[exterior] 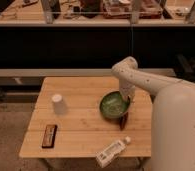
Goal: Drag the ceramic bowl in a circle
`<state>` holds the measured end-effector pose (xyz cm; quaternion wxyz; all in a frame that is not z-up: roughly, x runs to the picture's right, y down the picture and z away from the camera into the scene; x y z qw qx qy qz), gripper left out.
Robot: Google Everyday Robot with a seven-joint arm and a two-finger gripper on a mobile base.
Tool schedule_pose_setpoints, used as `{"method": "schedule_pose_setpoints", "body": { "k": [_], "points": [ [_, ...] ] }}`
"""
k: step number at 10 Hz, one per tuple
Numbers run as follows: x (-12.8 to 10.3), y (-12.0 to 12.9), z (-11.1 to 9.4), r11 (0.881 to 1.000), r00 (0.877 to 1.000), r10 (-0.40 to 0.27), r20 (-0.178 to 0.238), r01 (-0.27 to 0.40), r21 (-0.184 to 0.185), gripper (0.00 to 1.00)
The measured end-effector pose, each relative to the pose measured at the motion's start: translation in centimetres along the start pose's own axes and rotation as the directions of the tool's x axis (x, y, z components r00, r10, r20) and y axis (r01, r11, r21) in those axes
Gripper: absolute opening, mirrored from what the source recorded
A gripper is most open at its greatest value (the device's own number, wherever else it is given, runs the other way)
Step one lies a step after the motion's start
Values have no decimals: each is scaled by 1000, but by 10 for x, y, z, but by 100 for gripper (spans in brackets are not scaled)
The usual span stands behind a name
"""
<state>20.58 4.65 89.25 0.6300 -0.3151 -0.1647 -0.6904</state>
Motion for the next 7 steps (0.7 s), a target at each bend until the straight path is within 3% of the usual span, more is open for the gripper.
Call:
{"method": "schedule_pose_setpoints", "body": {
  "k": [3,5,7],
  "points": [
    [27,-26,15,1000,1000,-2,22,2,7,0],
    [27,-73,26,999,998,-51,47,50,21,0],
    [15,-123,24,990,989,-141,43,139,36,0]
  ]
}}
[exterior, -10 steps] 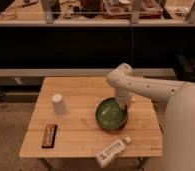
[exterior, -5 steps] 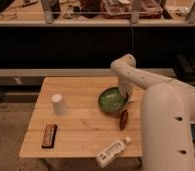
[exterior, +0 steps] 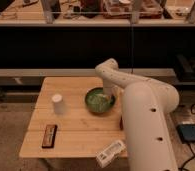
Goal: Drag the ceramic bowl in a circle
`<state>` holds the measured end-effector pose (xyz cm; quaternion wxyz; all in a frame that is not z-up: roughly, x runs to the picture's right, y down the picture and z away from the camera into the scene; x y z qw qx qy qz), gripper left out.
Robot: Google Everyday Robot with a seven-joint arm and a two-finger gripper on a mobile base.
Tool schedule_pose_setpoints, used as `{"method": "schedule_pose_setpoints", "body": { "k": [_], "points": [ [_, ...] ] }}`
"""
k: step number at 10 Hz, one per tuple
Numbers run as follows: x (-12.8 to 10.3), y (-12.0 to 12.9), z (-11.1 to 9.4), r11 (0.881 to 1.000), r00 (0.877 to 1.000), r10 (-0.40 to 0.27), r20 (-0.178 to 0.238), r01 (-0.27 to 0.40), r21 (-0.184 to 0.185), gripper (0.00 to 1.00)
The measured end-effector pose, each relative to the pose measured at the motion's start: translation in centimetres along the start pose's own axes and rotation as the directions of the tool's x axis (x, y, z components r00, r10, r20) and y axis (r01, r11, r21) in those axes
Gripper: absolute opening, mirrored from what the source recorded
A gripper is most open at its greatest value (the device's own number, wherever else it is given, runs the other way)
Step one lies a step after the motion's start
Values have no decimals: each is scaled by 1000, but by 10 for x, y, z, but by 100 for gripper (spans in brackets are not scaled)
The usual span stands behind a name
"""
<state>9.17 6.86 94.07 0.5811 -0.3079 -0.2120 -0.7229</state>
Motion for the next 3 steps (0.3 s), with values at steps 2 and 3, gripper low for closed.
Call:
{"method": "schedule_pose_setpoints", "body": {
  "k": [2,3],
  "points": [
    [-17,-49,-10,993,993,-115,-19,116,16,0],
    [-36,-75,-15,979,979,-203,-23,203,22,0]
  ]
}}
